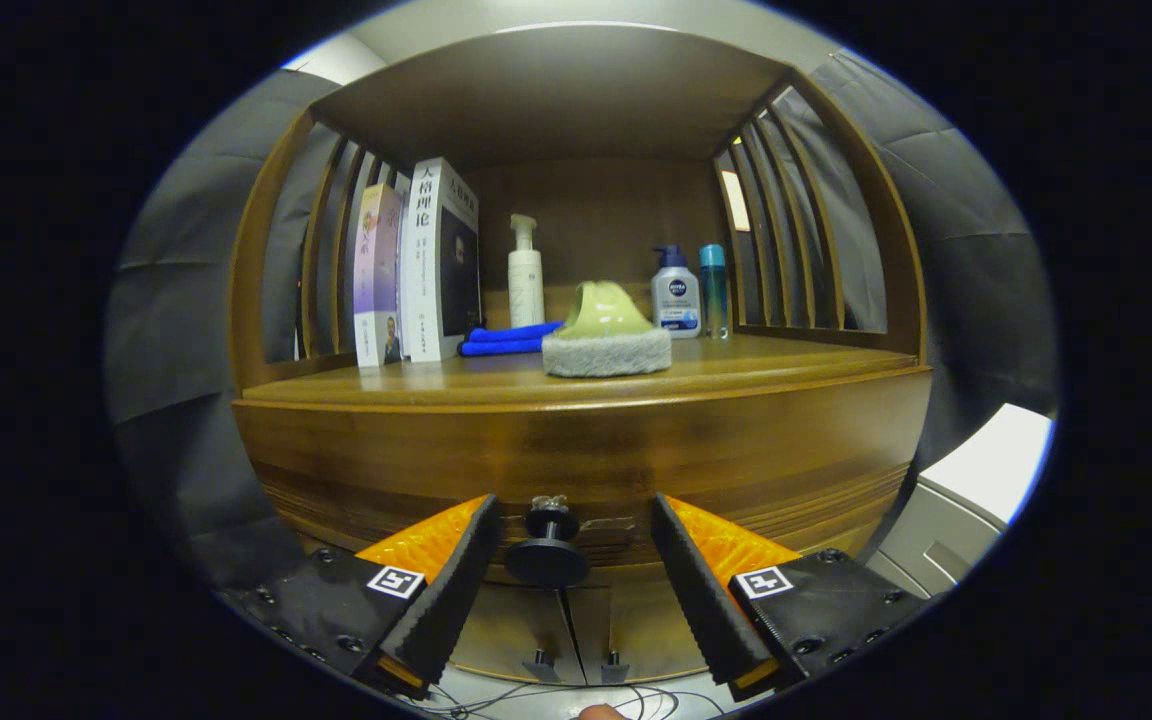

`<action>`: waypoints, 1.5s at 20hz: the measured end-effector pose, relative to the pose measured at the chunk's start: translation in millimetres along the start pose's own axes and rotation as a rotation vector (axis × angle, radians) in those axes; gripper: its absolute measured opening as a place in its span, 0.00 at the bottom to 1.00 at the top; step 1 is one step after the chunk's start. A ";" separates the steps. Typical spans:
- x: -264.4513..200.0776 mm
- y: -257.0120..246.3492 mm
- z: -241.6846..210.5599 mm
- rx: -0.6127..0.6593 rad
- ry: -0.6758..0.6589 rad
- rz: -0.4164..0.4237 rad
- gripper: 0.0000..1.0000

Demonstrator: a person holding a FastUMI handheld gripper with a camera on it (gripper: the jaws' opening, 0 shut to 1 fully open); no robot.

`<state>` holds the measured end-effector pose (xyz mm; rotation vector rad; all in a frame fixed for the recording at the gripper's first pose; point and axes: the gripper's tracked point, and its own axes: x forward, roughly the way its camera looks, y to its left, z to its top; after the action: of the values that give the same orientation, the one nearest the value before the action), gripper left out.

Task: Pull open the drawer, take out the items inside it, and place them on the countertop above the cabinet.

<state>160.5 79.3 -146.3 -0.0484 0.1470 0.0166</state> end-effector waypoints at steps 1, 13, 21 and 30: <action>-11.4 -0.8 10.0 -0.004 -0.021 0.006 0.97; -162.0 -4.7 106.0 -0.034 -0.183 0.122 0.96; -198.8 -23.1 102.3 -0.041 -0.179 0.105 0.96; -202.5 -19.3 92.3 -0.054 -0.155 0.115 0.96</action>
<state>-25.9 62.0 -24.5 -0.0922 -0.0054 0.1389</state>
